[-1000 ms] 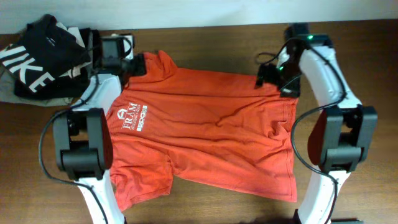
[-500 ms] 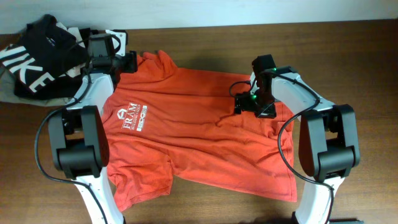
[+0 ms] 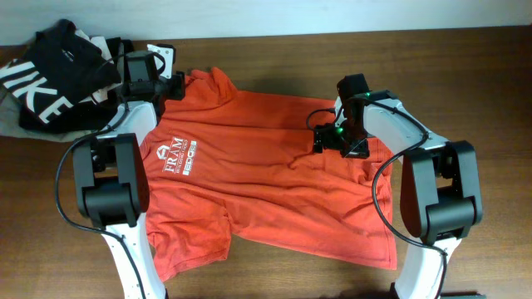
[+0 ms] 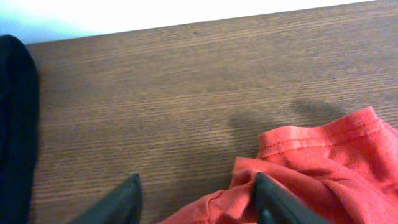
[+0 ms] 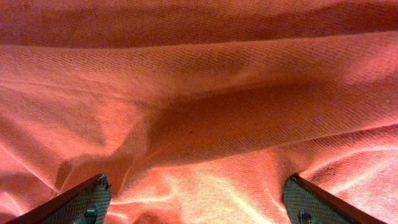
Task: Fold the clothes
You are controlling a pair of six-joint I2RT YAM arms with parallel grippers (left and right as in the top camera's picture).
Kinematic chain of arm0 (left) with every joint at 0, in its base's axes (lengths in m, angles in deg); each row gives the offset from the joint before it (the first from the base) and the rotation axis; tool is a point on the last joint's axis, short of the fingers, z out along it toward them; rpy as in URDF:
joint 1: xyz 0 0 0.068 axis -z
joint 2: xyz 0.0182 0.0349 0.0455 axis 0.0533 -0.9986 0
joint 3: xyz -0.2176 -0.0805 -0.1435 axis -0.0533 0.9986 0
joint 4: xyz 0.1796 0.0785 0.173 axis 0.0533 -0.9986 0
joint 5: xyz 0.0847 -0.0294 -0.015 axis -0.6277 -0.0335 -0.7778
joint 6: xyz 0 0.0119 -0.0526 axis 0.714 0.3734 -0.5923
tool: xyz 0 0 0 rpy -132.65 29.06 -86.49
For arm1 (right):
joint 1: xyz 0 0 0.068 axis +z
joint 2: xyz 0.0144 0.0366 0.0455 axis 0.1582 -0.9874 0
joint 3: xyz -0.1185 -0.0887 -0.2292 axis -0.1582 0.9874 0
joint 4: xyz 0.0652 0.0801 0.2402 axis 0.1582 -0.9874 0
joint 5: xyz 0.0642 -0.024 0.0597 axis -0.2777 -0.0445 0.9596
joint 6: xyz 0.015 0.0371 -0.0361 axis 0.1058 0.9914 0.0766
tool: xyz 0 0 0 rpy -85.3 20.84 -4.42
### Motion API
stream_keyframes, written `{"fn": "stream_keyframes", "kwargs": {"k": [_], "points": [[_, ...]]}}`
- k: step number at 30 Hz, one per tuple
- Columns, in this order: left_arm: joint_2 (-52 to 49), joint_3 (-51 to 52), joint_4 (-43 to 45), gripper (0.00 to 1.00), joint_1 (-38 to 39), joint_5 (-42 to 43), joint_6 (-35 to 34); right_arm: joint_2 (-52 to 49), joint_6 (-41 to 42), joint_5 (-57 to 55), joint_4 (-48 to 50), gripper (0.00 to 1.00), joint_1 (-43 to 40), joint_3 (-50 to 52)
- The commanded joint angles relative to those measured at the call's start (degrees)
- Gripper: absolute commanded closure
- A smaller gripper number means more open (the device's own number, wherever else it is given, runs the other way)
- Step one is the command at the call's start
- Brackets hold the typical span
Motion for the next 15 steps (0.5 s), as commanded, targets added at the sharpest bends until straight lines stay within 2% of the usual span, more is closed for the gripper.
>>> {"fn": "stream_keyframes", "kwargs": {"k": [1,3,7,8,10,11,12,15], "points": [[-1.6,-0.7,0.1,0.7,0.0,0.7,0.3,-3.8,0.6,1.2,0.0,0.08,0.8,3.5],[-1.7,-0.7,0.6,1.0,0.0,0.7,0.3,-3.8,0.6,1.2,0.0,0.08,0.8,3.5],[-1.7,-0.7,3.1,1.0,0.0,1.1,0.2,-3.8,0.6,1.1,0.3,0.08,0.8,3.6],[-1.7,-0.7,2.6,0.65,0.0,2.0,-0.7,-3.8,0.6,1.1,0.5,0.08,0.8,3.8],[-1.7,-0.7,1.9,0.26,0.0,2.5,-2.6,-3.8,0.6,1.1,0.6,0.08,0.8,3.8],[-1.7,-0.7,1.3,0.01,0.0,2.9,-4.9,-3.8,0.6,0.9,0.6,0.08,0.8,3.8],[-1.7,-0.7,0.7,0.01,0.0,3.1,-8.3,-3.8,0.6,0.7,0.6,0.08,0.8,3.8],[-1.7,-0.7,0.6,0.01,0.0,3.2,-11.7,-3.8,0.6,0.3,0.6,0.08,0.8,3.8]]}}
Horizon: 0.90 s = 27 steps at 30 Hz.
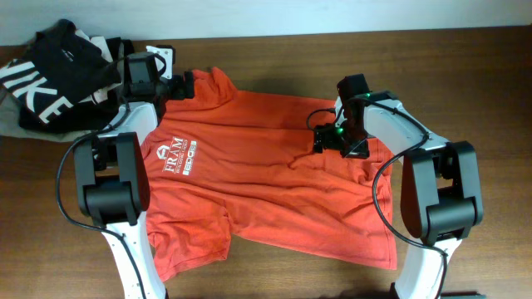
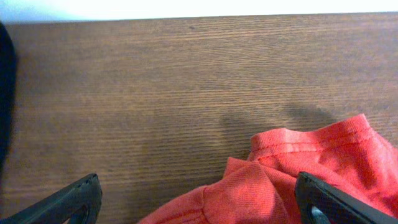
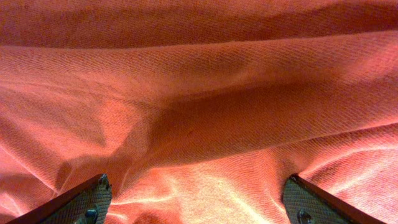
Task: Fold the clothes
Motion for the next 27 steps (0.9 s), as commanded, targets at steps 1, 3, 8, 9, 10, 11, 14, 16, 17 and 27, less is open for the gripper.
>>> {"fn": "stream_keyframes", "kwargs": {"k": [1,3,8,9,10,11,14,16,17,27], "points": [[-0.9,-0.7,0.3,0.01,0.0,1.4,-5.7,-4.1,0.4,0.3,0.0,0.08,0.8,3.4],[-0.9,-0.7,0.3,0.01,0.0,1.4,-5.7,-4.1,0.4,0.2,0.2,0.08,0.8,3.4],[-2.2,-0.7,-0.3,0.08,0.0,1.4,-0.5,-4.1,0.4,0.2,0.2,0.08,0.8,3.4],[-2.6,-0.7,-0.4,0.11,0.0,1.3,0.0,-4.1,0.4,0.2,0.2,0.08,0.8,3.4],[-2.7,-0.7,-0.3,0.17,-0.1,1.3,0.0,-4.1,0.4,0.2,0.2,0.08,0.8,3.4],[-2.9,-0.7,-0.2,0.24,-0.2,1.1,0.3,-4.1,0.4,0.2,0.2,0.08,0.8,3.4],[-3.7,-0.7,2.4,0.28,-0.2,-1.1,1.1,-4.1,0.4,0.2,0.2,0.08,0.8,3.4],[-4.2,-0.7,4.0,0.4,-0.2,-1.2,1.1,-4.1,0.4,0.2,0.2,0.08,0.8,3.4],[-4.2,-0.7,4.2,0.45,-0.2,-1.2,1.1,-4.1,0.4,0.2,0.2,0.08,0.8,3.4],[-4.9,-3.7,12.0,1.0,-1.0,-1.2,1.0,-4.1,0.4,0.2,0.2,0.11,0.8,3.4]]}}
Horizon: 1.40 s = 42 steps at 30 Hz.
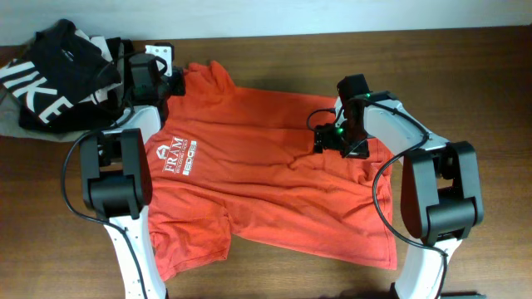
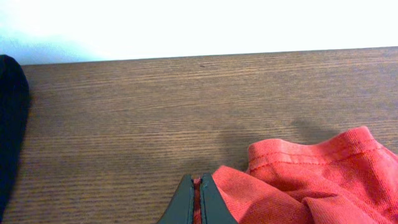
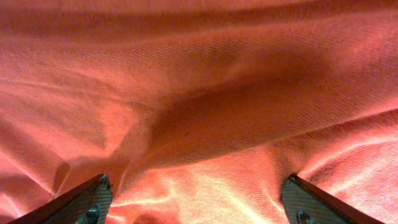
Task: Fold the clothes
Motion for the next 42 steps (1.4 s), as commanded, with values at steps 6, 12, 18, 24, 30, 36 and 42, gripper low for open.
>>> {"fn": "stream_keyframes", "kwargs": {"k": [6,12,18,24,30,36,42], "points": [[-0.9,-12.0,-3.9,1.0,-2.3,-0.3,0.3,-4.2,0.4,0.5,0.0,0.13,0.8,3.2],[-1.7,-12.2,-10.4,0.99,-2.6,-2.3,0.3,-1.1,4.5,-6.1,-4.7,0.19,-2.2,-4.0],[-2.3,-12.2,-13.4,0.95,-2.7,-3.5,0.3,0.5,-0.3,-11.5,-11.6,0.01,-10.3,-24.3],[-2.4,-12.2,-14.1,0.95,-2.6,-3.5,0.3,-2.4,-4.0,-5.5,-2.7,0.01,-17.0,-24.9],[-2.4,-12.2,-16.6,0.95,-2.6,-3.5,0.3,-7.6,-5.4,-5.8,4.7,0.06,-15.8,-24.9],[-2.4,-12.2,-17.3,0.95,-2.6,-3.5,0.3,-12.2,-5.0,-5.9,8.1,0.19,-15.8,-24.9],[-2.8,-12.2,-18.3,0.96,-2.6,-3.5,0.3,-16.0,-5.0,-5.9,10.5,0.23,-15.8,-24.9]]}}
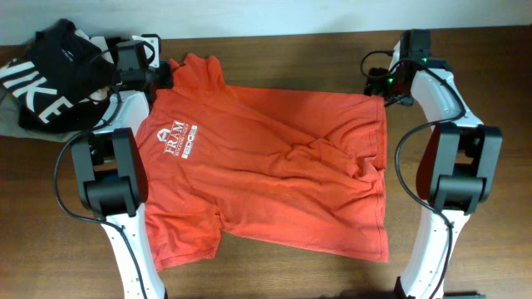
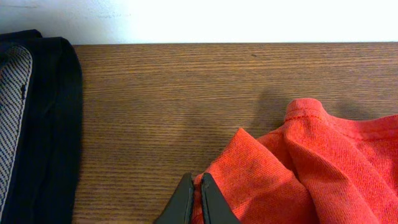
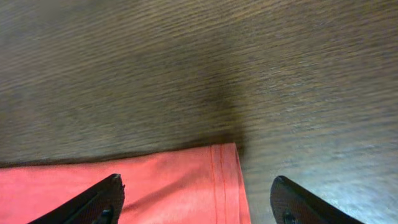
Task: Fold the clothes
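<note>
An orange-red T-shirt (image 1: 266,158) with a white chest logo lies spread and wrinkled on the wooden table (image 1: 291,46). My left gripper (image 1: 160,75) is at the shirt's far left corner, shut on a fold of its edge; in the left wrist view the left gripper (image 2: 198,190) pinches the cloth (image 2: 273,168). My right gripper (image 1: 384,90) hovers open over the shirt's far right corner. In the right wrist view the right gripper (image 3: 196,202) straddles the stitched corner (image 3: 205,177), with fingers (image 3: 102,199) wide apart.
A pile of black clothes with white lettering (image 1: 50,79) lies at the far left, right beside the left gripper, and shows as black cloth (image 2: 37,124) in the wrist view. A white wall runs along the table's far edge (image 2: 217,42).
My right gripper, still open, left the shirt's middle right and now is over its far right corner. The left gripper, still shut on the cloth, moved back and left; the shirt's far edge lies straighter.
At first the left gripper stood partly open about the shirt's far left edge, then wide open, then shut on the cloth. The right gripper stayed open on the shirt's middle meanwhile. Now the left holds the corner farther back and the right is over the far right corner.
</note>
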You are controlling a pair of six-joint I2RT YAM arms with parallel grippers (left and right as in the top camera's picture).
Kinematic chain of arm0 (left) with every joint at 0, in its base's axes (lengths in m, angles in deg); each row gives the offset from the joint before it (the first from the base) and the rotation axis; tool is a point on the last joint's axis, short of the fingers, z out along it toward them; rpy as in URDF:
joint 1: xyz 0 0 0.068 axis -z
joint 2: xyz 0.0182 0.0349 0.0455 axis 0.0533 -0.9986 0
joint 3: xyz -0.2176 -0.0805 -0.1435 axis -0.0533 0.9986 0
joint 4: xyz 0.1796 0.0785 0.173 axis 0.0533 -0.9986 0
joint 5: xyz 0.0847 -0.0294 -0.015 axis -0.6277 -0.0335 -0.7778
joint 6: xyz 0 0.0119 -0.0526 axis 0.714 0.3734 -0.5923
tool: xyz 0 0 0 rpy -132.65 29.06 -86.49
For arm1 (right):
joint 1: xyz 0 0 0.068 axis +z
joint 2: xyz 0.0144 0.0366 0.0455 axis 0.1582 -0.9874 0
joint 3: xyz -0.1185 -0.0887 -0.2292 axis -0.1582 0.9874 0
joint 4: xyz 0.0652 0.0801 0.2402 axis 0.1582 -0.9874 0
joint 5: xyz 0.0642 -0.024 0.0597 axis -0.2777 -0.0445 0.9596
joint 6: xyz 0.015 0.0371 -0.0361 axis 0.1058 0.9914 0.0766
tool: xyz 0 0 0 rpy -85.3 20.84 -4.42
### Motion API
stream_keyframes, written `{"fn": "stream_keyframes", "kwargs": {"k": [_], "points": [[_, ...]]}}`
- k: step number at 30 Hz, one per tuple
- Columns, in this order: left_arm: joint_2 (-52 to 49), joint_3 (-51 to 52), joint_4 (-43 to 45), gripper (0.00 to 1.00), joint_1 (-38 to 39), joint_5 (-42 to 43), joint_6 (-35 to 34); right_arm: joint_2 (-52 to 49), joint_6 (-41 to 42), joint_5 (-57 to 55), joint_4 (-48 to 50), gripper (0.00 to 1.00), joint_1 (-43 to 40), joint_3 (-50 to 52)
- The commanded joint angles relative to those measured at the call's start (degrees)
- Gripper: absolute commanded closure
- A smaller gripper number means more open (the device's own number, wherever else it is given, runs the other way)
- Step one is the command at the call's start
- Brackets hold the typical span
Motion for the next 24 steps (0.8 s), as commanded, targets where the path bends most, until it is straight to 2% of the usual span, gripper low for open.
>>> {"fn": "stream_keyframes", "kwargs": {"k": [1,7,8,9,11,12,17,24], "points": [[-1.2,-0.8,-0.5,0.95,-0.4,-0.4,0.3,-2.2,-0.2,0.1,1.2,0.24,0.2,-0.4],[-1.5,-0.8,-1.0,0.96,-0.4,-0.4,0.3,-4.8,-0.7,-1.4,1.4,0.31,0.2,-0.4],[-1.5,-0.8,-1.1,0.95,-0.4,-0.4,0.3,-4.9,-0.6,-1.4,1.4,0.39,0.2,-0.4],[-1.5,-0.8,-1.1,0.96,-0.4,-0.4,0.3,-5.0,-0.6,-1.4,1.4,0.67,0.2,-0.4],[-1.5,-0.8,-0.7,0.95,-0.4,-0.4,0.3,-5.0,-0.4,-1.6,1.4,0.89,0.2,-0.4],[-1.5,-0.8,0.5,0.94,-0.4,-0.2,0.3,-5.0,-0.2,-1.6,1.4,0.96,0.2,-0.4],[-1.0,-2.4,3.9,0.95,0.0,-0.2,-0.1,-4.5,2.2,-2.4,0.3,0.96,-0.3,-2.6],[5.1,-5.0,3.4,0.95,0.0,0.5,-3.9,-4.2,2.2,-2.5,-15.2,0.96,-2.5,-23.4]]}}
